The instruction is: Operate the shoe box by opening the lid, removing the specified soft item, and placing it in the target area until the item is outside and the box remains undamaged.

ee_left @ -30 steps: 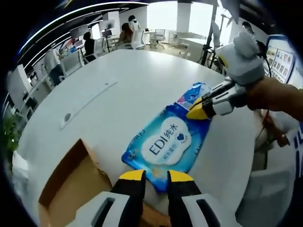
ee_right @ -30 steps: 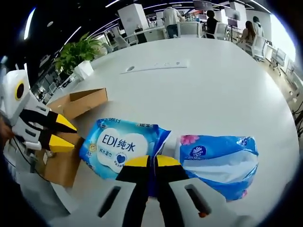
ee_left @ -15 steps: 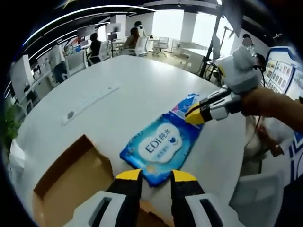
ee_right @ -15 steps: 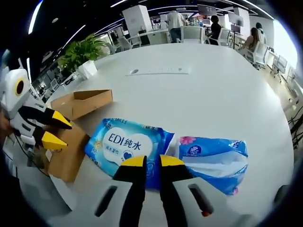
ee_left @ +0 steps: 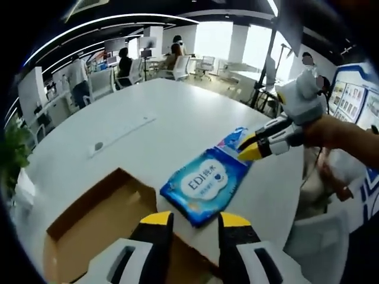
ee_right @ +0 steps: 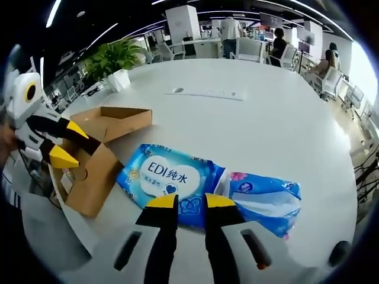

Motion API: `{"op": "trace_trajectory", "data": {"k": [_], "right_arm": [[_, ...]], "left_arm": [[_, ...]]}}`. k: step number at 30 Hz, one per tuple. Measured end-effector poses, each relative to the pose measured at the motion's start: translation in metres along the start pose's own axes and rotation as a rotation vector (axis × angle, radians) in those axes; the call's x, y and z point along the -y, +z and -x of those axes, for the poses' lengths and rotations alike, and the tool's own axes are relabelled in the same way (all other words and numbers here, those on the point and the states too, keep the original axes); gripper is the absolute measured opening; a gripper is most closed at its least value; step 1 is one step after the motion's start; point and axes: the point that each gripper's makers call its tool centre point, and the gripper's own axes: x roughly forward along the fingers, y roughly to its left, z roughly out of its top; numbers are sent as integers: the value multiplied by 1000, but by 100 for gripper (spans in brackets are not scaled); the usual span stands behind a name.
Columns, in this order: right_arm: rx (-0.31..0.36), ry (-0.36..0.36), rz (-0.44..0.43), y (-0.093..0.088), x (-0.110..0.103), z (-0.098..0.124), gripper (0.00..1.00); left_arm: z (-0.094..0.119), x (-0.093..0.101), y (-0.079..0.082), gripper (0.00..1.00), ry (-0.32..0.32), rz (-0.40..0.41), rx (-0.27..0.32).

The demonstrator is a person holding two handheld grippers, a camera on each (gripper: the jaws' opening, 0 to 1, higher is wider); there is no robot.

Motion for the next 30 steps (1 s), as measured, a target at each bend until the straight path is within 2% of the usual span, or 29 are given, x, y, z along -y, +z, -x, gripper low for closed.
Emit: {"op": "trace_trajectory", "data": {"k": [10, 14, 26, 30], "right_arm": [[-22, 67, 71, 6, -18, 17, 25], [-29, 95, 119, 10, -30, 22, 28], [-21, 273, 333, 22, -96, 34, 37], [-28, 307, 395, 24, -109, 35, 38]], "left_arm": [[27, 0, -7, 38, -41, -1, 54], [40, 1, -11, 43, -82, 7, 83], [80, -11, -20, 57, -79, -18, 183], [92, -19, -27, 63, -66, -18, 202]]}}
